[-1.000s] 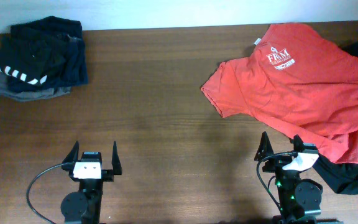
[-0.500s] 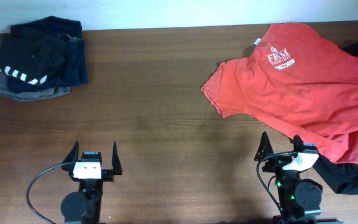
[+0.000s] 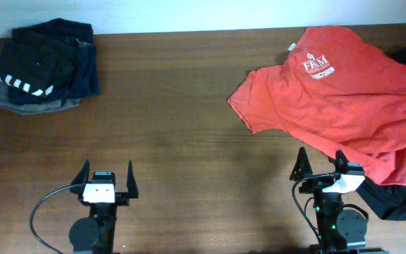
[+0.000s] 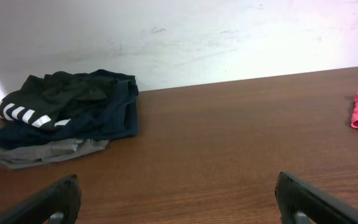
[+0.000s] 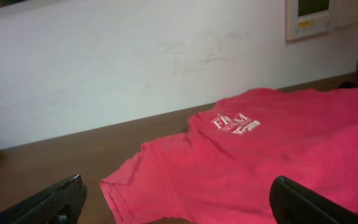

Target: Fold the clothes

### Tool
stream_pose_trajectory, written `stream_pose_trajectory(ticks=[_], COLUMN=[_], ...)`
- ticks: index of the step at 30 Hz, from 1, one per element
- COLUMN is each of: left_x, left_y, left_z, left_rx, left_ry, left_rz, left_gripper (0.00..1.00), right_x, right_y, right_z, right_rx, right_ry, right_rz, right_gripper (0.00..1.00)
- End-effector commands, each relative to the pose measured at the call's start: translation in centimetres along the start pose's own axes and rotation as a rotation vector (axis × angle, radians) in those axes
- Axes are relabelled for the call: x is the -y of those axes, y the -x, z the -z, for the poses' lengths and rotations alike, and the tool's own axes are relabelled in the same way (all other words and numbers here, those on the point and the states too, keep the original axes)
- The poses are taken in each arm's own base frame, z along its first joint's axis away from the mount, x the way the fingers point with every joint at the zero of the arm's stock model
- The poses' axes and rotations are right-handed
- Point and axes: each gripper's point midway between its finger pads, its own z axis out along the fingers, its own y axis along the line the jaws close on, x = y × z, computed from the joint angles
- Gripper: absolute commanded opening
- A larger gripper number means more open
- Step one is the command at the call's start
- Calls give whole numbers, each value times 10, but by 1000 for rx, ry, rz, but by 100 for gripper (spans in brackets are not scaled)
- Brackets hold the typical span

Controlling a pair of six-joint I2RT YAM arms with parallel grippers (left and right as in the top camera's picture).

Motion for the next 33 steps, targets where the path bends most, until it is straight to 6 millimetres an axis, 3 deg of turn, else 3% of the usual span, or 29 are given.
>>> stream_pose_trajectory(ticks=[1, 5, 9, 14, 18, 20, 25, 29, 33], left_x=[1, 1, 1, 1, 1, 1, 1, 1, 1], left_y=[-1, -1, -1, -1, -1, -1, -1, -1, -1], left_z=[0, 0, 0, 0, 0, 0, 0, 0, 0], left_rx=[0, 0, 0, 0, 0, 0, 0, 0, 0], left_ry=[-7, -7, -7, -7, -7, -7, -7, -7, -7], left_rz=[-1, -1, -1, -1, -1, -1, -1, -1, -1], left_gripper=[100, 99, 99, 99, 99, 100, 99, 99, 99], right_x=[1, -3, -4, 28, 39, 38, 38, 64, 83], right_y=[9, 25, 57, 77, 61, 47, 29, 4, -24], right_z=[1, 4, 9, 15, 8, -16, -63, -82, -87], right_rx=[32, 62, 90, -64, -293, -452, -652, -826, -969], right_ry=[-11, -7, -38, -264, -329, -301, -187, -210, -247], right_rz=[10, 96, 213, 287, 341, 345, 234, 144, 73], right_gripper=[99, 99, 99, 99, 99, 99, 99, 98, 98])
